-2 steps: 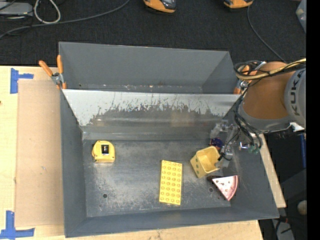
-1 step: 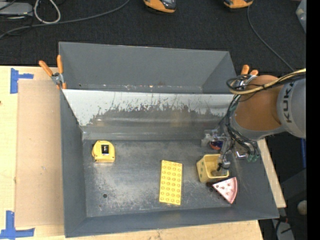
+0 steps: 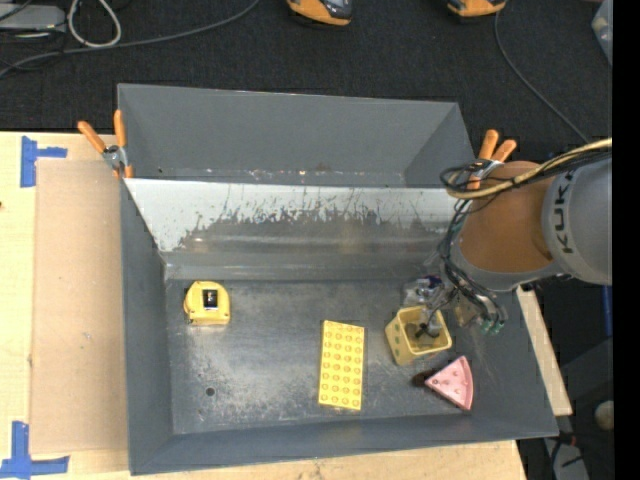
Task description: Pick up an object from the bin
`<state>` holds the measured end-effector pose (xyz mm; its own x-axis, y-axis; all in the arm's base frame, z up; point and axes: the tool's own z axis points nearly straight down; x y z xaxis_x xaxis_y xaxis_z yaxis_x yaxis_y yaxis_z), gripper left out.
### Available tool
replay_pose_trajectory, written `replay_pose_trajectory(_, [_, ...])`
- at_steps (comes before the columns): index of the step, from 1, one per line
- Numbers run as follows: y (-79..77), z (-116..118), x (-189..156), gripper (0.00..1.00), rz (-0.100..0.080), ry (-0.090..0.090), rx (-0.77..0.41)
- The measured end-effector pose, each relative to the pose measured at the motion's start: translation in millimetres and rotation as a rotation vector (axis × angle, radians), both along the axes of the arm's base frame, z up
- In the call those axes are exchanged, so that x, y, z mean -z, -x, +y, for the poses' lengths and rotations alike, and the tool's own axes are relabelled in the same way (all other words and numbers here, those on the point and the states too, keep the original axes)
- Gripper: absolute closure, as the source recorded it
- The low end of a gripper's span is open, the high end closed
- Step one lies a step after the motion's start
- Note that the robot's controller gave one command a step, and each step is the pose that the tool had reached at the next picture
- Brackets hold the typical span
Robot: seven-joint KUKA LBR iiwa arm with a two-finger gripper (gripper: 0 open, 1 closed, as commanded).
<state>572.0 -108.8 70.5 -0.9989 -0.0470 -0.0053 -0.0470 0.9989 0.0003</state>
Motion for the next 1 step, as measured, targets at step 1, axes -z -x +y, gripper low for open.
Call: replay_pose_trajectory(1, [0.0, 0.1, -0.1, 1.0, 0.0, 0.0, -0.001])
